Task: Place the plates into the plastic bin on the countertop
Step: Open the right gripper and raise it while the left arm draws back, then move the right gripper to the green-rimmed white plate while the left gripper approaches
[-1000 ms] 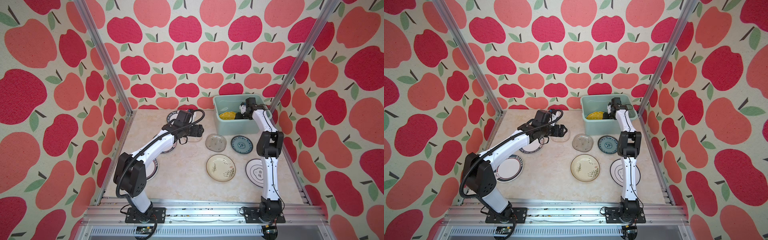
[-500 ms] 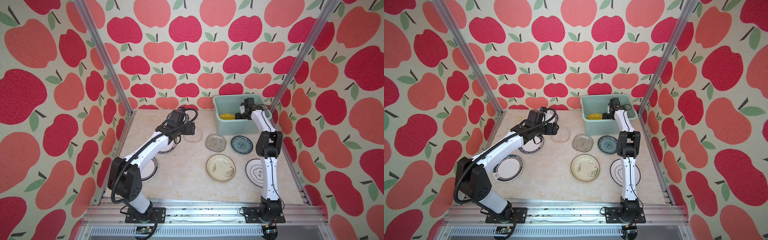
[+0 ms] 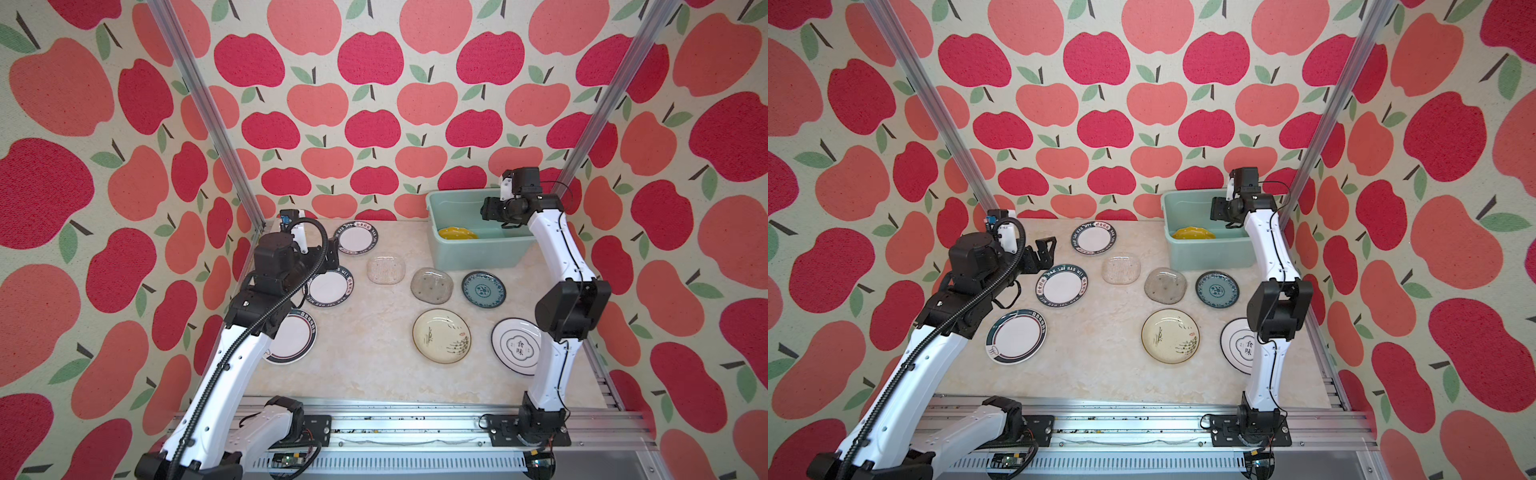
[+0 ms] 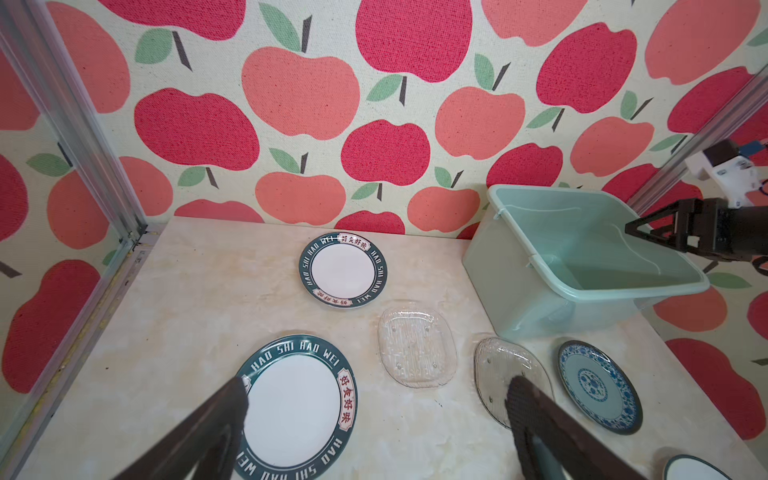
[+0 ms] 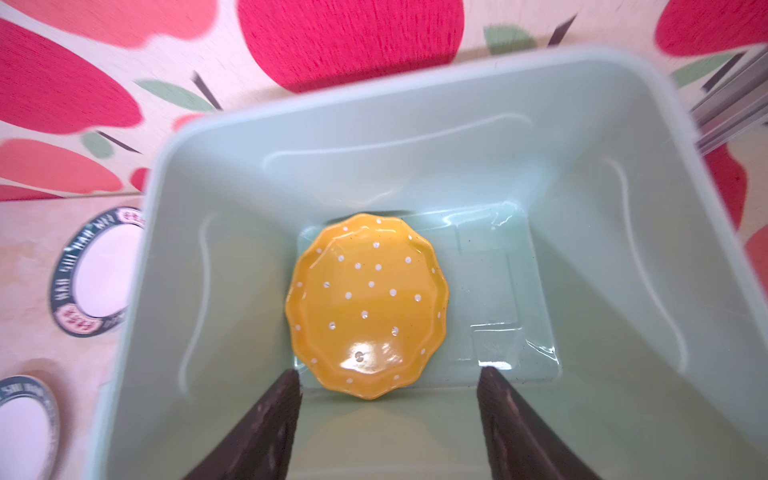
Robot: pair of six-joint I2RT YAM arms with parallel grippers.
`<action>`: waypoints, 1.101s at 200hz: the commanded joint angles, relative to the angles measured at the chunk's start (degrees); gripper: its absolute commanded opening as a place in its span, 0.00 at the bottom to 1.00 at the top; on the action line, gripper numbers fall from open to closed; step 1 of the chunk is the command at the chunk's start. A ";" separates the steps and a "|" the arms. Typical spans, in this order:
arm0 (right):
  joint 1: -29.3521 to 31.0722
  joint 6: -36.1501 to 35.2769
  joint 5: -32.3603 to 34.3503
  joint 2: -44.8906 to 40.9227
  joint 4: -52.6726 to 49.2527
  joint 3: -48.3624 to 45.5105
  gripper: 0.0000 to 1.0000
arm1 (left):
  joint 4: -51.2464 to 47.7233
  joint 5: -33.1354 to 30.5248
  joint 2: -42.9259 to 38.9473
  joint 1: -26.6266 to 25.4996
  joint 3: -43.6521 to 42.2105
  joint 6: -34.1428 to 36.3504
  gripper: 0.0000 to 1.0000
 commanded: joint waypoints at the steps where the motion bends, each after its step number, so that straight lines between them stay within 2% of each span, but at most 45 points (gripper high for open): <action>1: 1.20 4.60 -3.14 -7.52 0.96 -5.52 0.70 | -7.09 6.54 -4.36 2.84 -0.34 -2.26 0.99; 27: 3.19 10.68 -8.49 -15.30 2.31 -14.18 0.70 | -21.40 1.35 -6.26 3.97 2.49 -7.05 0.99; 56: 8.17 17.21 -12.96 -21.98 6.79 -23.58 0.70 | -35.01 -5.61 -7.67 5.29 2.64 -14.14 0.99; 76: 13.18 21.59 -13.67 -25.13 11.60 -29.09 0.69 | -40.33 -5.64 -7.48 7.69 2.37 -15.72 0.99; 93: 18.90 25.63 -11.08 -26.66 16.07 -33.05 0.69 | -42.10 -2.22 -5.89 10.79 2.82 -15.76 0.99; 118: 28.35 33.25 -4.30 -28.46 28.95 -41.85 0.68 | -42.80 6.93 0.05 16.88 4.27 -15.11 0.99; 136: 34.69 38.55 0.71 -27.94 38.14 -47.25 0.68 | -40.23 7.90 4.04 18.63 4.48 -16.67 0.99; 157: 40.49 42.16 3.84 -23.85 42.38 -48.43 0.68 | -34.91 10.37 9.63 21.65 3.45 -20.12 0.99; 188: 45.34 46.14 5.27 -17.11 49.64 -49.01 0.68 | -26.24 10.98 18.18 22.51 3.73 -20.50 0.99; 220: 46.46 52.13 5.66 -10.87 60.07 -51.34 0.68 | -20.20 11.07 27.56 23.13 7.44 -16.64 0.99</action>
